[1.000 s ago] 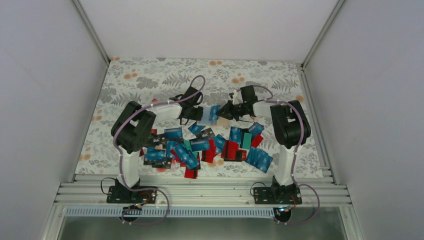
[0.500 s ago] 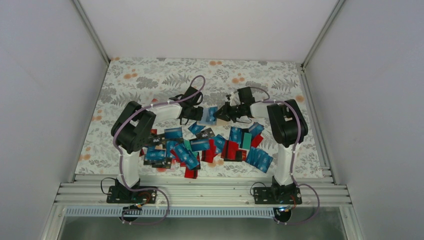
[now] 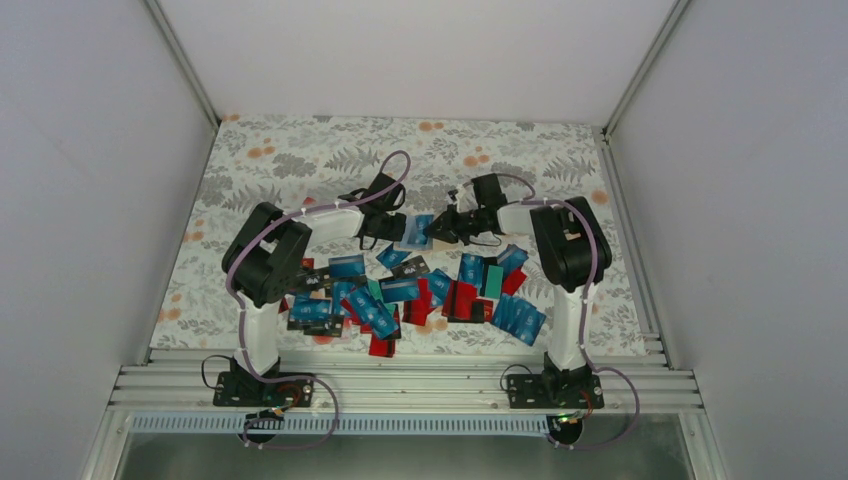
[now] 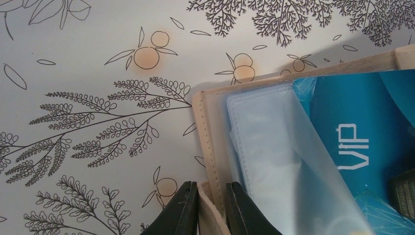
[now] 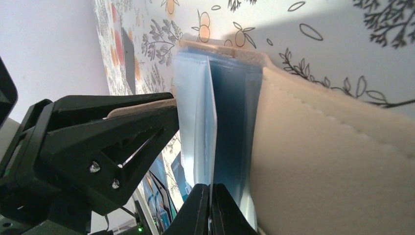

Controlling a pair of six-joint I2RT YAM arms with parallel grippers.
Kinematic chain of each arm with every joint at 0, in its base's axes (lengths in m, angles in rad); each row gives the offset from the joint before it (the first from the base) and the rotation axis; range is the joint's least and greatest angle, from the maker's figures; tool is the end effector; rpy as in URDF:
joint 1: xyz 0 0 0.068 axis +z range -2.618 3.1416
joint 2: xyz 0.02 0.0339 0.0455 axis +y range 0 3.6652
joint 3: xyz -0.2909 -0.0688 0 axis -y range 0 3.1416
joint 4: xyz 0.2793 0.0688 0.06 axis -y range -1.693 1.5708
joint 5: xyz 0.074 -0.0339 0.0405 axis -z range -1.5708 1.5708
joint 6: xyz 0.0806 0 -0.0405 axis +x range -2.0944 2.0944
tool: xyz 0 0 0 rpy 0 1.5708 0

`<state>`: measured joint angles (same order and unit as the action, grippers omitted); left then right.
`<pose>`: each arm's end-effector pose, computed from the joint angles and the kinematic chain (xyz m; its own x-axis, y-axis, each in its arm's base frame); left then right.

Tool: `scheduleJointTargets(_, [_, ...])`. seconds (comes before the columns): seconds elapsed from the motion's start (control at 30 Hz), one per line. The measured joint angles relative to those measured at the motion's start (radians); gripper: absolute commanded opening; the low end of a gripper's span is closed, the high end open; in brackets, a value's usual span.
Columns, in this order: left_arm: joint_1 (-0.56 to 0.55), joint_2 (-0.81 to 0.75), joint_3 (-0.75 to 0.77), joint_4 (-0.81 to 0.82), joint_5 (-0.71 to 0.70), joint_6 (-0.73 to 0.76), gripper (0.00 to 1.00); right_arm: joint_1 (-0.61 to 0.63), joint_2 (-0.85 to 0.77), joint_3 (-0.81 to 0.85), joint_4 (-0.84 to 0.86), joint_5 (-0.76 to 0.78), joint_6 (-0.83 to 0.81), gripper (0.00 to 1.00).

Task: Put the credit cards into the card holder

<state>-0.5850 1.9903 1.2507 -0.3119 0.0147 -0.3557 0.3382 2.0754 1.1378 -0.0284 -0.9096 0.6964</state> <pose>0.3845 -0.2561 0.1010 -0.8729 0.1605 -0.4608 0.2712 0.9446 -0.1848 0.3982 0.2075 0.0769 -0.9976 0.0667 -0.0197 0.0167 0.5052 0.8628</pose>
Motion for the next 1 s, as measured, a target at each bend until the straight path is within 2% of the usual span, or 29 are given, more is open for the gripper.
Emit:
scheduleJointTargets(0.6, [0.000, 0.000, 0.001, -0.003, -0.002, 0.004, 0.15, -0.018, 0.023, 0.072, -0.223, -0.042, -0.219, 0.05])
scheduleJointTargets(1.0, [0.000, 0.000, 0.002, -0.010, -0.002, 0.004, 0.15, -0.016, 0.104, 0.142, -0.230, -0.105, -0.184, 0.04])
